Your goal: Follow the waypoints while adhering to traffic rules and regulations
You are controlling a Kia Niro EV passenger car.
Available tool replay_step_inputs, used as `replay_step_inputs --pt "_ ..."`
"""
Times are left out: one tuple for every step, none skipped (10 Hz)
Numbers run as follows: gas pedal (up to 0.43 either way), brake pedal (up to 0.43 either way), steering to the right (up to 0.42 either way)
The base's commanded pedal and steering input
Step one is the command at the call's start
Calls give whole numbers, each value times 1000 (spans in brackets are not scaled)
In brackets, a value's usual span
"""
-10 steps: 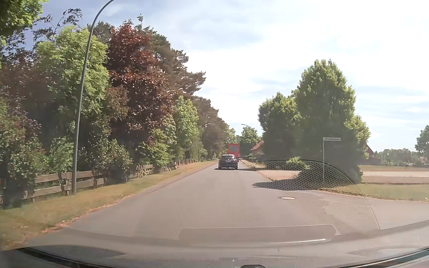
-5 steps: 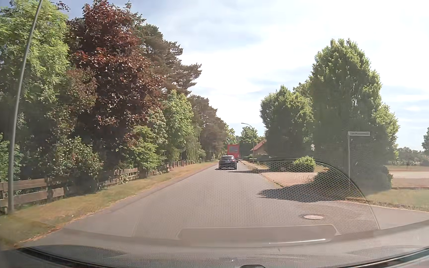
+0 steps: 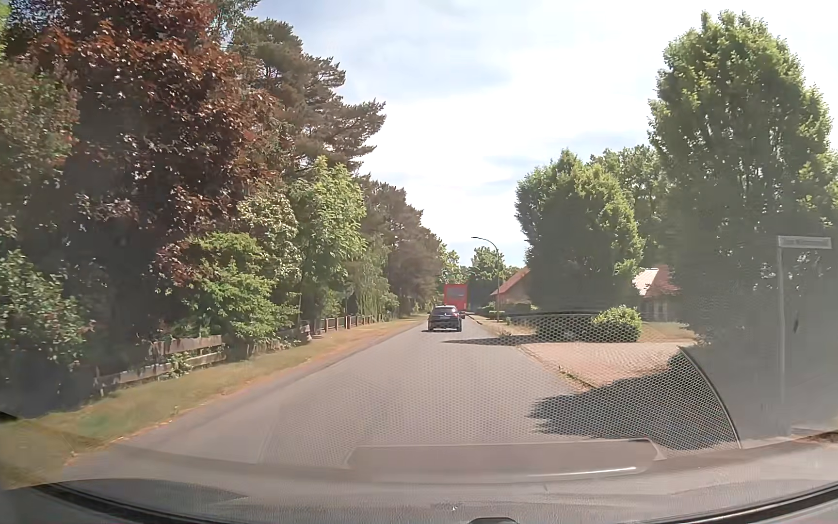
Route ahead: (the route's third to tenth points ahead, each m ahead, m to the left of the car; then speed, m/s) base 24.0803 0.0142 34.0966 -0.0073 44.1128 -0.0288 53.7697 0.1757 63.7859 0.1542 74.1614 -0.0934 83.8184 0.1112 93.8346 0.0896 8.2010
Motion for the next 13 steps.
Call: replay_step_inputs --pt "339 0 -1" --pt "339 0 0" --pt "339 0 1" --pt "339 0 1" --pt "339 0 1" --pt "339 0 1" --pt "339 0 2" --pt "339 0 2" --pt "339 0 3" --pt "339 0 3" --pt "339 0 3" --pt "339 0 3" --pt "331 0 3"
